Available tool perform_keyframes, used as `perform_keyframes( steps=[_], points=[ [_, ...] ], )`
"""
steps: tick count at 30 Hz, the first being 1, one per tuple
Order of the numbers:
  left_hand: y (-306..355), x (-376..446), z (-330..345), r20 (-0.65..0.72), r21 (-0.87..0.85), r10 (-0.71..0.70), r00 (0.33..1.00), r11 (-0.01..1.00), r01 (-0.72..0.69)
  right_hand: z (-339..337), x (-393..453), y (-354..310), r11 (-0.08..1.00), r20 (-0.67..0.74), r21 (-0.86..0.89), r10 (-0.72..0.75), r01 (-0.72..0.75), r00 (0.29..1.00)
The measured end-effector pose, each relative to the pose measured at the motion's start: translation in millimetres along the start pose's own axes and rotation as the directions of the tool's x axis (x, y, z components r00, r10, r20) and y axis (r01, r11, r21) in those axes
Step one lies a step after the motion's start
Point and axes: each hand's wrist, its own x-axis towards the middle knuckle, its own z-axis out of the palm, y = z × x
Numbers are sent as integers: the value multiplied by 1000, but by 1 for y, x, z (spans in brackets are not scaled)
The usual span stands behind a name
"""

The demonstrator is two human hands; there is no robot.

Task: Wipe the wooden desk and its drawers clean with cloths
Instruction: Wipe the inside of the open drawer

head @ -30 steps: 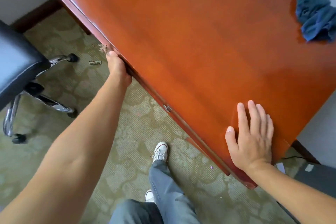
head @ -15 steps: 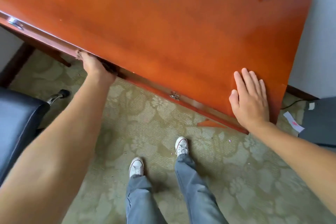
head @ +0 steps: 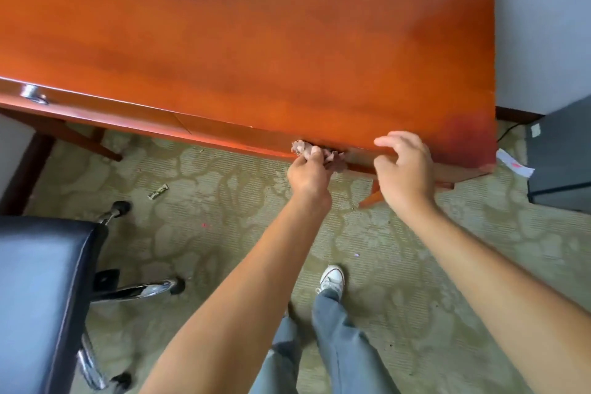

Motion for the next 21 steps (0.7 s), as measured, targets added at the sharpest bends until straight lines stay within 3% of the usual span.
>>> perform_keyframes(
  steps=[2,5,8,9,11,12,14,17,21],
  points=[
    [-5,-6,2,34,113,41,999,993,-45,18,-35,-6,993,10,115,18,-19,1000],
    [-18,-12,-4,128,345,26,991,936,-69,39,-55,-8,893,148,400,158,-205,976],
    [-29,-22,-7,306,606,-36,951,778,-165,45,-59,2,467,381,745,289,-476,879],
    [-30,-25,-6,377,646,-60,924,732,-216,45,-58,10,410,393,759,332,-507,857],
    [-26,-31,-4,448,672,-131,884,701,-237,37,-50,36,411,332,751,442,-518,833],
    [-22,-30,-5,417,705,-131,899,672,-229,28,-45,50,389,293,762,506,-518,811],
    [-14,-16,-12,314,758,-11,949,605,-244,6,-27,82,329,175,804,664,-495,727],
    [3,8,-22,199,704,144,969,667,-243,-23,4,109,346,23,820,777,-456,630],
    [11,28,-17,197,709,226,954,639,-298,0,20,88,404,56,780,715,-477,697]
  ],
)
